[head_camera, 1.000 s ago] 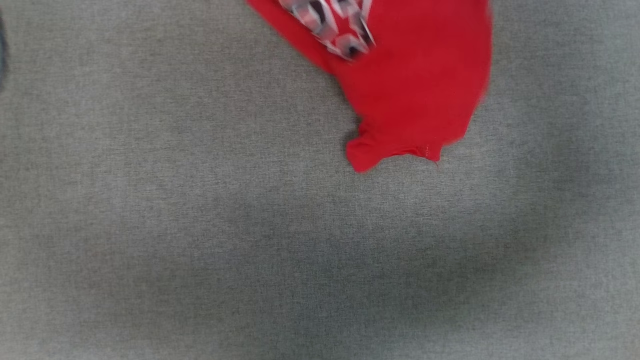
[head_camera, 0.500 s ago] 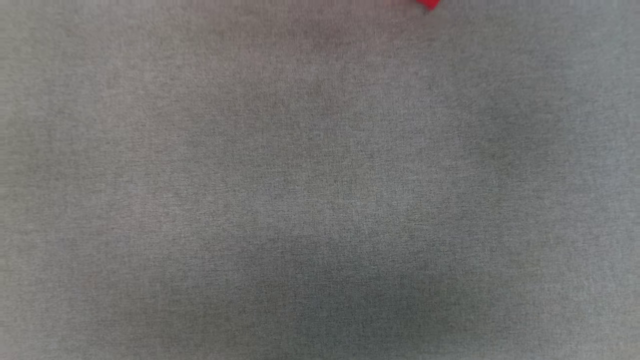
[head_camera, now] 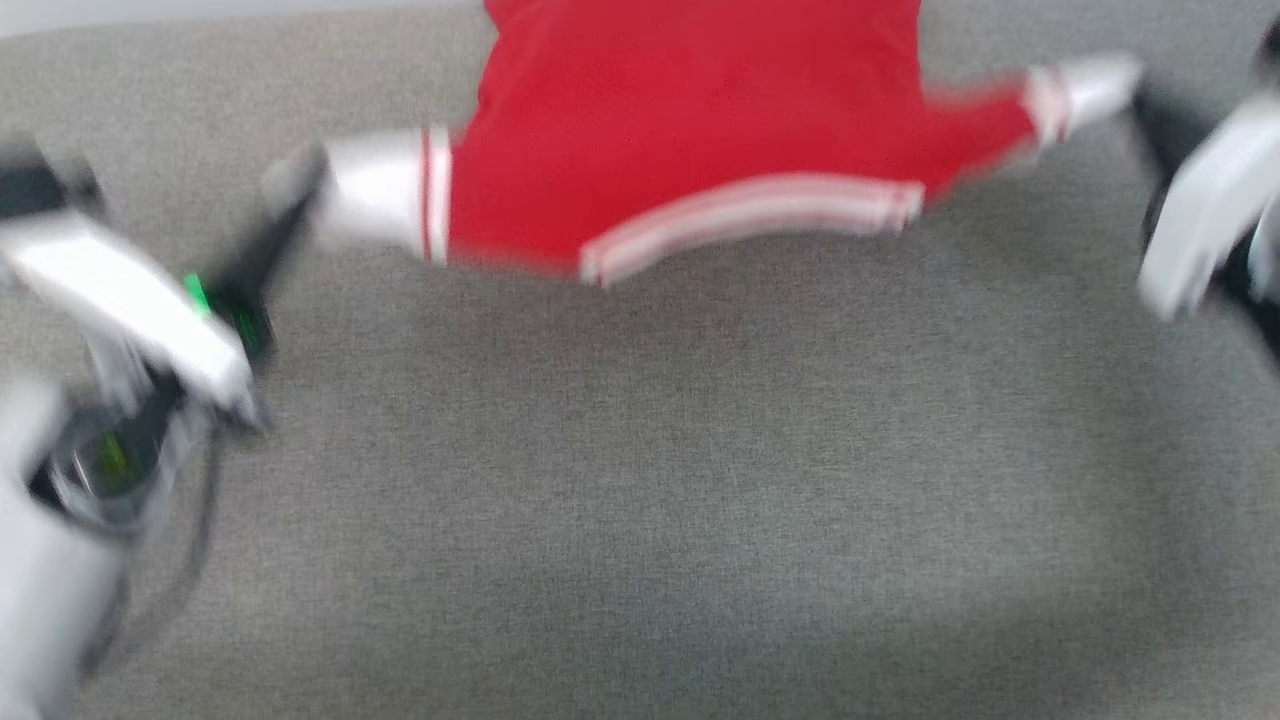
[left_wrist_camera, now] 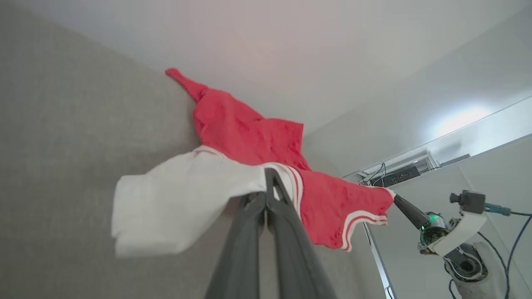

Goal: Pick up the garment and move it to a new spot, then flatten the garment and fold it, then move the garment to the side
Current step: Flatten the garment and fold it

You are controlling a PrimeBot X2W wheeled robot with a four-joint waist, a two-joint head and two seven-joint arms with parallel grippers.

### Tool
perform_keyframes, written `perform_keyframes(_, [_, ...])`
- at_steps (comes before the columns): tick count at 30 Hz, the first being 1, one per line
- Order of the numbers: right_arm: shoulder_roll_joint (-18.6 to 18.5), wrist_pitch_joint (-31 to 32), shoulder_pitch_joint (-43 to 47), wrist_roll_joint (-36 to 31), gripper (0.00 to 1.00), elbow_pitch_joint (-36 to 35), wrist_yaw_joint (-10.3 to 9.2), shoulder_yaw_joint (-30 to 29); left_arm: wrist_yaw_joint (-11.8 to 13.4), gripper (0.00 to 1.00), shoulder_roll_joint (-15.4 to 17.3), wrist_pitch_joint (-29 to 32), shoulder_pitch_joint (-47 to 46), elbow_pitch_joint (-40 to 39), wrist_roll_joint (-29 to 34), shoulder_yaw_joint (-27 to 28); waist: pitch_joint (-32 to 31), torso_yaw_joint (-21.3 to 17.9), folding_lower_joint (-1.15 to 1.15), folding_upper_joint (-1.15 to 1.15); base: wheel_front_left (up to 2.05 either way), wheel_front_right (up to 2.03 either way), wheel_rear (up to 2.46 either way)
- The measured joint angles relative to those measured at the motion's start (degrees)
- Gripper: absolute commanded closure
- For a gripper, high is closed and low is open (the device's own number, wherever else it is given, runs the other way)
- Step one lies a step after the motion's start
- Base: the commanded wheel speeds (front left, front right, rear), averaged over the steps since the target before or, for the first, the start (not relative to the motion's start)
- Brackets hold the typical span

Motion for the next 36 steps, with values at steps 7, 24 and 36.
perform_keyframes(7, [-2.55, 8.29, 24.25, 4.8, 1.0, -14.86, -0.01, -5.79, 0.0, 1.0, 0.07, -2.52, 17.94, -8.0, -2.33, 0.78, -2.29, 0.32, 0.0, 0.0, 0.0, 0.0, 0.0])
perform_keyframes(24, [6.82, 19.37, 62.46, 6.78, 1.0, -40.69, -0.01, -23.14, 0.0, 1.0, 4.93, -10.27, 45.15, -21.19, 3.96, 0.83, -3.4, 3.01, 0.0, 0.0, 0.0, 0.0, 0.0])
perform_keyframes(36, [9.56, 21.8, 59.49, 3.27, 1.0, -36.05, -0.01, -21.82, 0.0, 1.0, 1.36, -7.19, 40.57, -16.86, 5.97, -2.96, -2.51, 3.83, 0.0, 0.0, 0.0, 0.0, 0.0])
